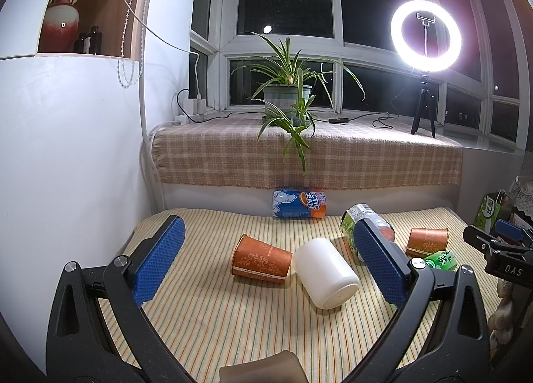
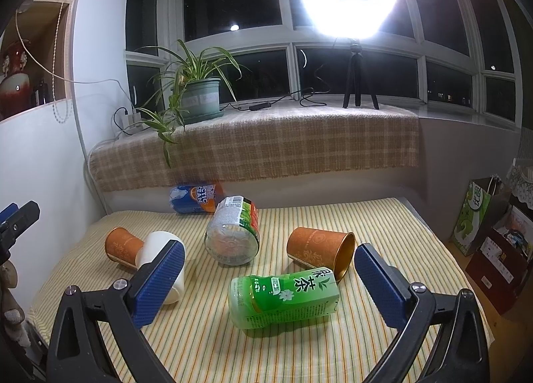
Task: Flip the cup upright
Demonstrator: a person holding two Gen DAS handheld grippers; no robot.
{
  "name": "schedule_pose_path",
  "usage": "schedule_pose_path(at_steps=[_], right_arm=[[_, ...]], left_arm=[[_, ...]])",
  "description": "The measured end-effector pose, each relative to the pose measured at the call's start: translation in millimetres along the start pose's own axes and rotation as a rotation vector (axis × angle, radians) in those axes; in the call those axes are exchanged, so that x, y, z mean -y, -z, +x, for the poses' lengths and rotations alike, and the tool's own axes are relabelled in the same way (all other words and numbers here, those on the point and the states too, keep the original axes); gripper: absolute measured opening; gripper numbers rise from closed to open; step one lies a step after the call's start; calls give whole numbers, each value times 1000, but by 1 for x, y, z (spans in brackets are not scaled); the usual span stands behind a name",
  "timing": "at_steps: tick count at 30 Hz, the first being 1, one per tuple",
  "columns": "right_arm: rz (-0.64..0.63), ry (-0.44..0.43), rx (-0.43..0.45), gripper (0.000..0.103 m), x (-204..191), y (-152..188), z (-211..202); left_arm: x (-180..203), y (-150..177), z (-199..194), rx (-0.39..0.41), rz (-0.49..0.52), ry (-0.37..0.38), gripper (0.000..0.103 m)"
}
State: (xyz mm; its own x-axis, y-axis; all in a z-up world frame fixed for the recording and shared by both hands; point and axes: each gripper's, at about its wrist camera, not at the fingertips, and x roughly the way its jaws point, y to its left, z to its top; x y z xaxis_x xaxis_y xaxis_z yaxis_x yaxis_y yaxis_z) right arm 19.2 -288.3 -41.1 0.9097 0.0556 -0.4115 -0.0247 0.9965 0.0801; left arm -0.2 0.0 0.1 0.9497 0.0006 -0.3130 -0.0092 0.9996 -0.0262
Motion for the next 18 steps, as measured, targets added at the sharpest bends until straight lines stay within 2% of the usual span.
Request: schedule_pose_path(at_steps=[18], right_arm=[[6,-2,-5,103,2,2,2]], left_arm=[[0,0,0,0,0,0,103]])
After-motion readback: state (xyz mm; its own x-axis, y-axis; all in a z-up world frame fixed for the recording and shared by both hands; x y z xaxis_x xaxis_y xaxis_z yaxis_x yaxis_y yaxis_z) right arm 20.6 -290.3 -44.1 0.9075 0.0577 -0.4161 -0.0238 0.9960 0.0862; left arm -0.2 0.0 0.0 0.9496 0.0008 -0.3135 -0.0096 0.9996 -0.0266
